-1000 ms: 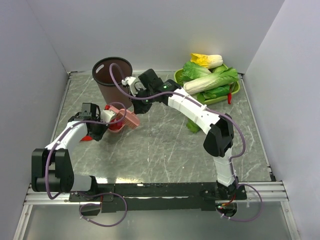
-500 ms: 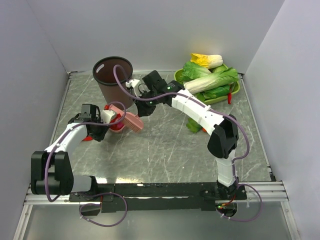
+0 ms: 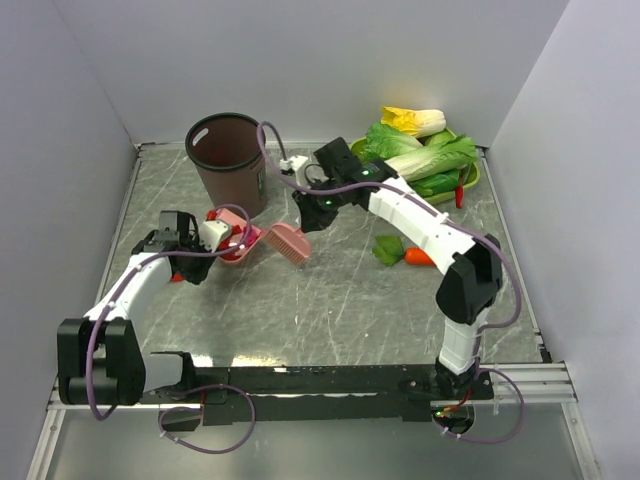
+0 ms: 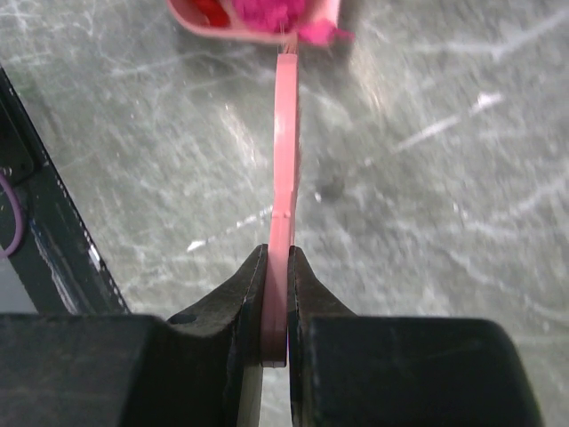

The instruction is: Sweep away the paper scraps from the table

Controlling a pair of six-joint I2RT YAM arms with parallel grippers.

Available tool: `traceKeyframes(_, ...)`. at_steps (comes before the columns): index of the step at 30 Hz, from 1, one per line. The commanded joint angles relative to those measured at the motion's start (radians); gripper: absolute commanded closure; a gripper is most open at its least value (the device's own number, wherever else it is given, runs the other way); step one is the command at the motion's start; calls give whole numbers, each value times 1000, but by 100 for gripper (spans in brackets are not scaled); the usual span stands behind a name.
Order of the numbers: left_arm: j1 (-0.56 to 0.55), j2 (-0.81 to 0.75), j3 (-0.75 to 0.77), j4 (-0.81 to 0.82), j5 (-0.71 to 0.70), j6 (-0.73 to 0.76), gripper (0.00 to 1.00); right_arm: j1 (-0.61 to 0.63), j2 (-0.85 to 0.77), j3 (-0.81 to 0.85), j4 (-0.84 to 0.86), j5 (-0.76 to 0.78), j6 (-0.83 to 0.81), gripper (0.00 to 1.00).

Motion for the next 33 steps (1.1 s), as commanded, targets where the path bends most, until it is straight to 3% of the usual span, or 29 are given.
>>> traceKeyframes(1,-3,-71,-3,5,76,-1,99,-38,-105,-49,-1,-8,-16,100)
traceKeyframes(8,-3,-61,5,-21,87,1,99,-46,-87,-15,-7,-15,-16,100)
traceKeyframes(18,-3,-219,34,-141,119,16,99,-119,-93,-107,2,46,10,100)
traceKeyframes(26,-13,-270,173,-251,159,-7,99,-156,-97,-145,16,81,19,100)
traceKeyframes(33,-29,-218,356,-308,201,-80,99,-162,-108,-149,26,176,9,100)
